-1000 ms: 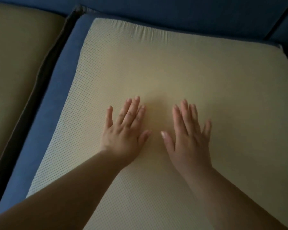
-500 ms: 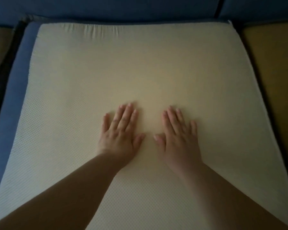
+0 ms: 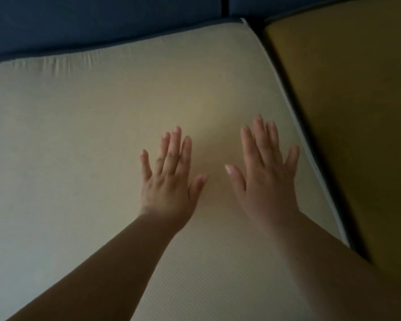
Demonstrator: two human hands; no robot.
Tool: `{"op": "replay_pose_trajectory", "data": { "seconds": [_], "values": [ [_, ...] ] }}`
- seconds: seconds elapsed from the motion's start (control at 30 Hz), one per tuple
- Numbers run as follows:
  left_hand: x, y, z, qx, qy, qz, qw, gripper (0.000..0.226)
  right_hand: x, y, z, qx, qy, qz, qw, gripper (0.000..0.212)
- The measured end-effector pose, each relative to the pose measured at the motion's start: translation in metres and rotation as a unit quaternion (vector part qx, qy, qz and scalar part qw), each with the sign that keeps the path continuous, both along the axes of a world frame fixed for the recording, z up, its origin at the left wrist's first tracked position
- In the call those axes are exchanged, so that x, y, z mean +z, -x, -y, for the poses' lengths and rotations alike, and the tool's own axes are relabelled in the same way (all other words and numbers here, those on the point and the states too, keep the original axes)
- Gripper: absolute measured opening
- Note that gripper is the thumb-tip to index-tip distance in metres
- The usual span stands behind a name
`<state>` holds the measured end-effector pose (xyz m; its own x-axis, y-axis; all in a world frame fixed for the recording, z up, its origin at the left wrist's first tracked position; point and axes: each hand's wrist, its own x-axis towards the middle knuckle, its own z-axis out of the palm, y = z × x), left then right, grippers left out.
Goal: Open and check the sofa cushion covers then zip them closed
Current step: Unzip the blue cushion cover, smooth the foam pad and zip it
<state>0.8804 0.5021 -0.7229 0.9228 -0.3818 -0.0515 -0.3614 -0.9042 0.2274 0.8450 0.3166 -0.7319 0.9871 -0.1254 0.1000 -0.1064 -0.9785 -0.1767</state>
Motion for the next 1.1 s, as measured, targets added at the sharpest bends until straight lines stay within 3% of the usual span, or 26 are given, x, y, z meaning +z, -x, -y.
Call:
{"op": "replay_pose_trajectory", "data": {
  "seconds": [0.1,0.2,0.83,1.1],
  "values": [
    [-0.01,0.013,0.066,-0.009,0.019,-0.053,0.998,0.072,-0.018,0.02,0.032,-0.024,0.008,-0.061,0.998,0.067],
    [-0.034,0.023,0.091,0.017,-0.03,-0.084,0.996,0.074,-0.041,0.03,0.044,-0.025,-0.014,-0.111,0.993,0.064],
    [-0.051,0.025,0.091,0.027,-0.058,-0.032,0.997,0.064,-0.052,0.025,0.042,-0.017,-0.061,-0.073,0.995,0.066],
    [-0.034,0.023,0.093,0.027,-0.073,-0.069,0.995,0.067,-0.031,0.027,0.044,-0.005,-0.05,-0.128,0.99,0.068]
  ]
}}
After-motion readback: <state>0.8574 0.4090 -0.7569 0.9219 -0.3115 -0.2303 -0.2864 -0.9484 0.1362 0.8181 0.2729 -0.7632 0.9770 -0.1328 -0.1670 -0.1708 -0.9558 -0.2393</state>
